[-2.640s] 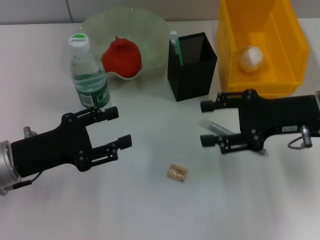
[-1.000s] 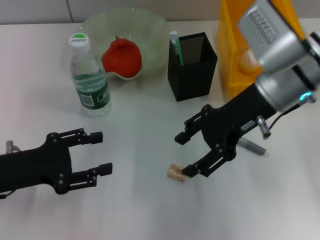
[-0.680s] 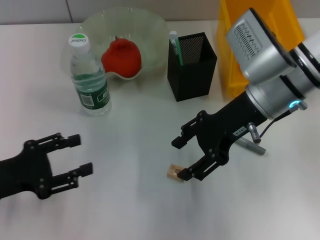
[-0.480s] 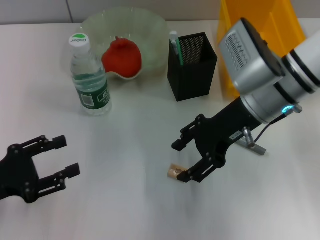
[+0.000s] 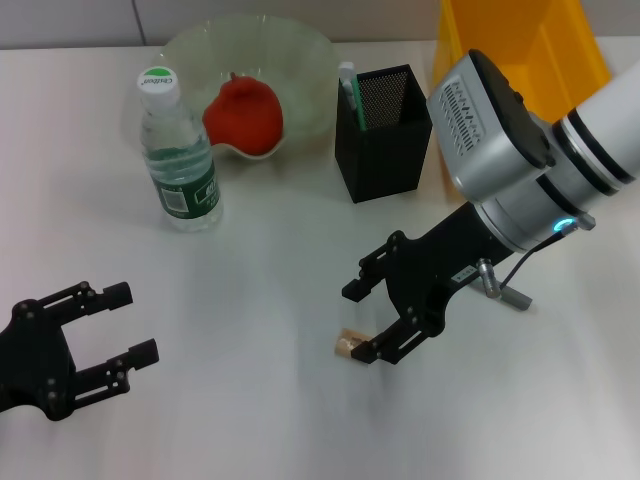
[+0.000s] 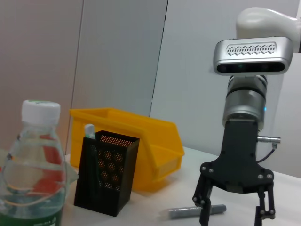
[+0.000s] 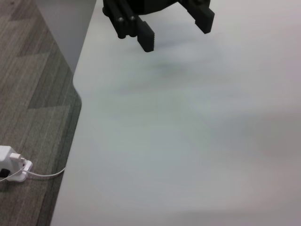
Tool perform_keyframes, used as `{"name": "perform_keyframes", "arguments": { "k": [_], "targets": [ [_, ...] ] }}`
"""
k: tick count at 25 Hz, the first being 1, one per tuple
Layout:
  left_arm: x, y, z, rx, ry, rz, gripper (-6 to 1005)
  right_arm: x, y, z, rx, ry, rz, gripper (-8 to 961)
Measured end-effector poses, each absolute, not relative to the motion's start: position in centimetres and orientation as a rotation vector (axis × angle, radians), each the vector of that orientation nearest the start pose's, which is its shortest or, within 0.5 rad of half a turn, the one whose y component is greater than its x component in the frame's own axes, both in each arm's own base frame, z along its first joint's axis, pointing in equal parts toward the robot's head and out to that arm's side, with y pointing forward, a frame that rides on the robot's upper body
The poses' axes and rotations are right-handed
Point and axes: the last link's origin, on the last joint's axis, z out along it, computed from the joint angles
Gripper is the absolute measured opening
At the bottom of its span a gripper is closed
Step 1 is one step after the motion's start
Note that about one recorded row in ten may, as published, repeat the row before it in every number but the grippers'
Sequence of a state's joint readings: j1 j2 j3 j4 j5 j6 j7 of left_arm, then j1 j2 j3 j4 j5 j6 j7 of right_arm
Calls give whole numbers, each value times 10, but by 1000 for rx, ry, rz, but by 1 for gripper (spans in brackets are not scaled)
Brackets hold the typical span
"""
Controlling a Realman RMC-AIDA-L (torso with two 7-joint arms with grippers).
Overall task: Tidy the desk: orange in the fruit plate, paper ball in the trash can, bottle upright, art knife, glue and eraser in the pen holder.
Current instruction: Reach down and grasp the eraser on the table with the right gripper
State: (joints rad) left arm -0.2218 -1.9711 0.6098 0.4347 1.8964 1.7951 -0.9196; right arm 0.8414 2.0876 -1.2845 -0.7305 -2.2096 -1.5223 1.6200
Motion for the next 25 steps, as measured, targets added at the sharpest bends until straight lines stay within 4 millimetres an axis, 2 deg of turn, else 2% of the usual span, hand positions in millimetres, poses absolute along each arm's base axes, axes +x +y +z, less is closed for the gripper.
{"name": "perform_keyframes", "arguments": {
  "k": [13,25],
  "targets": [
    [-343,209,16,-2728,-518,-812,722,163,349,-71,-3291,92,-110,754],
    [-347,203,17,-2732,-532,-799,723,165,348,-71,-3290,99,-113,755]
  ]
}}
